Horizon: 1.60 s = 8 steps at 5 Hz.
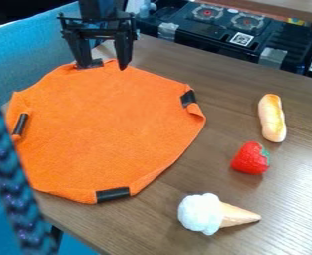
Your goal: Put the brown figure on the top edge of the cloth
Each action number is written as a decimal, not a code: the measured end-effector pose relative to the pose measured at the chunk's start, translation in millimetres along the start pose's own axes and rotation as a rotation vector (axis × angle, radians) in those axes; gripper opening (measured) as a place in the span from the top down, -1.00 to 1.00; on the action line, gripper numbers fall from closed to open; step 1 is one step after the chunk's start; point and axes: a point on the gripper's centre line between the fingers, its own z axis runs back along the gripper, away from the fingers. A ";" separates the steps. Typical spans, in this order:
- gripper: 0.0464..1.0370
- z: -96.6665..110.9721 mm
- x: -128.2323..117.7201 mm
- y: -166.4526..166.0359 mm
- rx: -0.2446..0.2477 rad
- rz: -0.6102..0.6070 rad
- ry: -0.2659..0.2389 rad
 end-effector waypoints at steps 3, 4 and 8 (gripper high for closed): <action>-0.93 -35.9 2.3 -66.8 -0.009 0.088 -0.005; -0.93 -42.7 8.1 -98.7 -0.047 0.108 -0.031; -0.93 -82.4 33.1 -198.8 -0.117 0.136 -0.107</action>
